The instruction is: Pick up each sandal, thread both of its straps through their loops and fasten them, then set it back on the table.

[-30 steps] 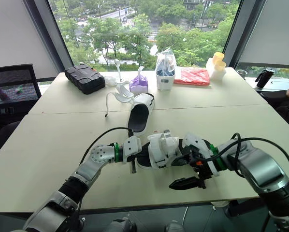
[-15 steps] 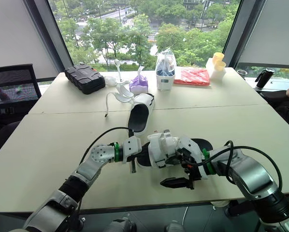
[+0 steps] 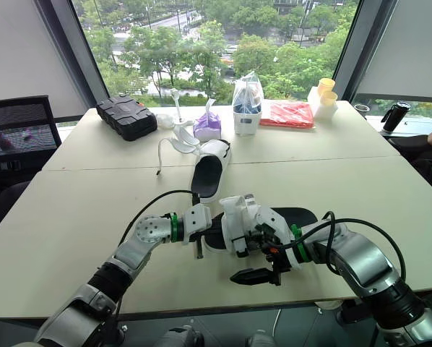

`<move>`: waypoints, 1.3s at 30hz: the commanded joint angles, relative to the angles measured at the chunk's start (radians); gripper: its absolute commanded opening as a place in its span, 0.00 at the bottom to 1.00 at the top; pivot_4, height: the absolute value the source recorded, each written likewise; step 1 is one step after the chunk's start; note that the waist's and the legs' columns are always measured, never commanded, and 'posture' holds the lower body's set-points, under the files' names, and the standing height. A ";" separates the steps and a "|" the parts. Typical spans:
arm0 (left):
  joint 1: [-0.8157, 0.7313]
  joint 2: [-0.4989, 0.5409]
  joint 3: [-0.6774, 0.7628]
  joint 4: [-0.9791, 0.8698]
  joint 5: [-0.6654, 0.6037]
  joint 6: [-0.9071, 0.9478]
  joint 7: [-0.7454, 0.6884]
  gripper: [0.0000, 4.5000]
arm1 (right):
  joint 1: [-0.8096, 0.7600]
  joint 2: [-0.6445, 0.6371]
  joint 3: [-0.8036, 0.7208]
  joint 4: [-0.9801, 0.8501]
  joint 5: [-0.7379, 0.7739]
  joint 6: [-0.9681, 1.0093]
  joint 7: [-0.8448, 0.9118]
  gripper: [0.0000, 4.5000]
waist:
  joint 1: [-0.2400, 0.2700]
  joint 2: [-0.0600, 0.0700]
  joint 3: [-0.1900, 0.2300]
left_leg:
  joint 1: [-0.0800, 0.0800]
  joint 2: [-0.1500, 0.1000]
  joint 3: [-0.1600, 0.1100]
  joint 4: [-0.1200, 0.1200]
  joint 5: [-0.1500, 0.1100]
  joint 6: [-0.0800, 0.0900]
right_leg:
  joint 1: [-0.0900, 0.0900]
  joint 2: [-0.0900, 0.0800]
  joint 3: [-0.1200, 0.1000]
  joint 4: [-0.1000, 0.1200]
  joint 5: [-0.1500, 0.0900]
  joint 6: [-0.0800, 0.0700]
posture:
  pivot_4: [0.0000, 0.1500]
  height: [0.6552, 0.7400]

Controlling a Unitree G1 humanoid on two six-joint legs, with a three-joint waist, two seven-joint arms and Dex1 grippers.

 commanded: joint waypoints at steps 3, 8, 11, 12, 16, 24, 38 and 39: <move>0.050 0.017 -0.058 0.093 0.084 0.045 -0.005 0.00 | -0.023 0.001 0.012 0.040 -0.024 -0.019 -0.007 0.48 | 0.000 0.000 0.000 | 0.000 0.000 0.000 0.000 0.000 0.000 | 0.000 0.000 0.000 0.000 0.000 0.000 | 1.00 1.00; 0.049 0.017 -0.058 0.094 0.084 0.044 -0.006 0.00 | -0.031 0.007 0.024 0.060 -0.034 -0.024 -0.008 0.02 | 0.000 0.000 0.000 | 0.000 0.000 0.000 0.000 0.000 0.000 | 0.000 0.000 0.000 -0.001 0.000 0.000 | 1.00 1.00; 0.049 0.016 -0.058 0.094 0.083 0.045 -0.005 0.00 | -0.028 0.004 0.031 0.056 -0.035 -0.020 -0.001 0.02 | 0.000 0.000 0.000 | 0.000 0.000 0.000 0.000 0.000 0.000 | 0.000 0.000 0.000 -0.001 0.000 0.000 | 1.00 1.00; 0.048 0.016 -0.058 0.094 0.083 0.045 -0.006 0.00 | -0.025 -0.001 0.034 0.050 -0.032 -0.017 0.004 0.02 | 0.000 0.000 0.000 | -0.001 0.000 0.000 0.000 0.000 0.000 | 0.000 0.000 0.000 -0.001 0.000 0.000 | 1.00 1.00; 0.049 0.016 -0.059 0.093 0.083 0.046 -0.008 0.00 | 0.002 -0.035 0.052 0.011 -0.025 -0.012 0.035 0.02 | 0.001 0.000 0.000 | -0.001 0.000 0.000 -0.001 0.000 0.000 | 0.000 0.000 0.000 -0.001 0.000 0.000 | 1.00 1.00; 0.054 0.017 -0.061 0.085 0.083 0.050 -0.013 0.00 | 0.112 -0.198 0.153 -0.110 -0.078 -0.111 0.167 0.02 | 0.000 -0.001 0.001 | -0.002 0.000 0.000 -0.001 0.000 0.000 | 0.000 -0.001 -0.001 -0.003 -0.001 0.001 | 1.00 1.00; 0.062 0.028 -0.089 0.079 0.114 0.037 -0.008 0.00 | -0.083 -0.229 -0.036 -0.142 0.046 -0.100 0.214 0.02 | 0.002 0.000 0.000 | -0.007 -0.001 0.000 -0.002 -0.003 0.005 | 0.000 -0.002 -0.003 -0.015 0.003 0.001 | 1.00 1.00; 0.056 0.027 -0.094 0.089 0.121 0.029 -0.005 0.00 | -0.152 -0.201 -0.040 -0.095 0.046 -0.093 0.204 0.02 | 0.001 0.001 0.000 | -0.007 -0.001 0.000 -0.002 -0.003 0.005 | 0.000 -0.002 -0.003 -0.015 0.003 0.001 | 1.00 1.00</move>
